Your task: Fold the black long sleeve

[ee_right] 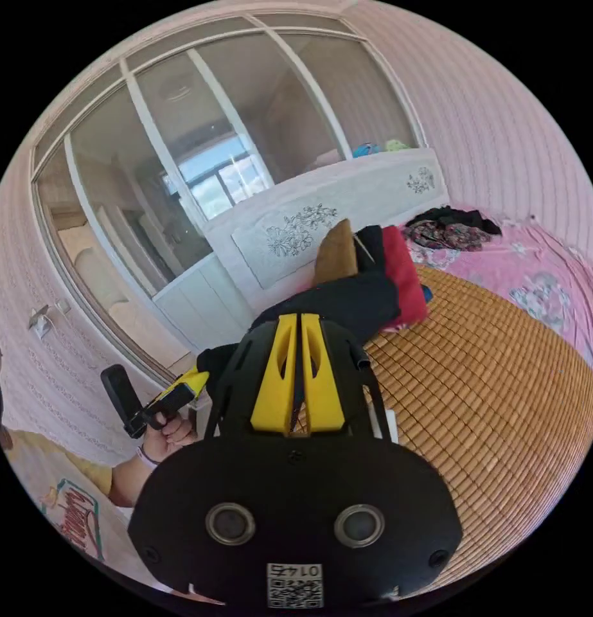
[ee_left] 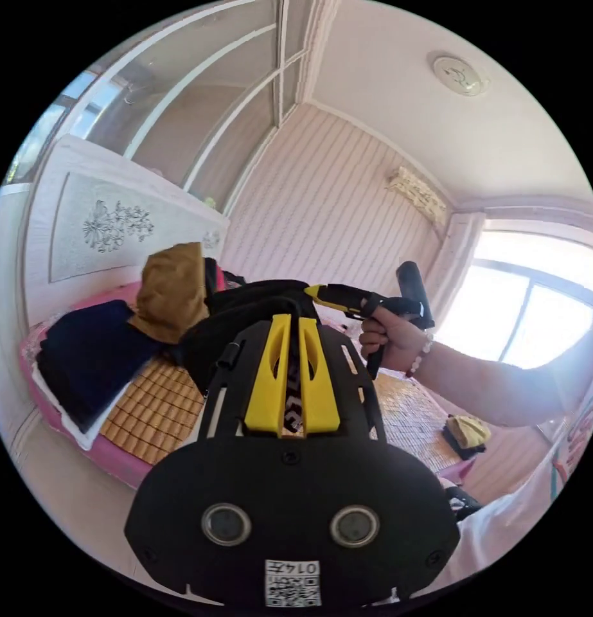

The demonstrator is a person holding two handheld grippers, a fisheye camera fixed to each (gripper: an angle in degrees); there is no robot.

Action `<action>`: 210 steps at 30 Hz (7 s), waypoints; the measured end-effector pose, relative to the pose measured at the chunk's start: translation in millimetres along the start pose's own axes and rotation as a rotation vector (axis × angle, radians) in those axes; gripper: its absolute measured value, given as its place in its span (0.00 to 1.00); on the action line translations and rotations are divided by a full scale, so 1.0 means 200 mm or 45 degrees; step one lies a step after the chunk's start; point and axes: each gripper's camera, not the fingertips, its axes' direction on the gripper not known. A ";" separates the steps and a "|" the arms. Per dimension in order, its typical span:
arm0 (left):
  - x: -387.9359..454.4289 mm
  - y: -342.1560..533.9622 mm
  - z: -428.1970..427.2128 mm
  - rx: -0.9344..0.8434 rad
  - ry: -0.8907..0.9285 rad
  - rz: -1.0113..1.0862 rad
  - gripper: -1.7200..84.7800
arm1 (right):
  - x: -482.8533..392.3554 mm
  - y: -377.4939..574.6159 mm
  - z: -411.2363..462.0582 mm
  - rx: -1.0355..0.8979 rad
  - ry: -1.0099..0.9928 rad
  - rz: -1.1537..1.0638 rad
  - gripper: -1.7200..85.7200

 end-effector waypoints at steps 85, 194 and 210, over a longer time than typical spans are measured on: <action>1.40 0.62 0.42 -0.895 0.129 0.187 0.01 | -0.02 2.04 -2.54 0.274 0.449 0.859 0.02; 0.50 0.52 1.47 -1.564 -0.161 0.015 0.01 | 0.79 2.06 -2.51 0.049 0.491 1.195 0.03; 0.17 0.59 1.14 -1.457 -0.261 -0.243 0.07 | 0.68 2.31 -2.20 -0.225 0.574 1.391 0.06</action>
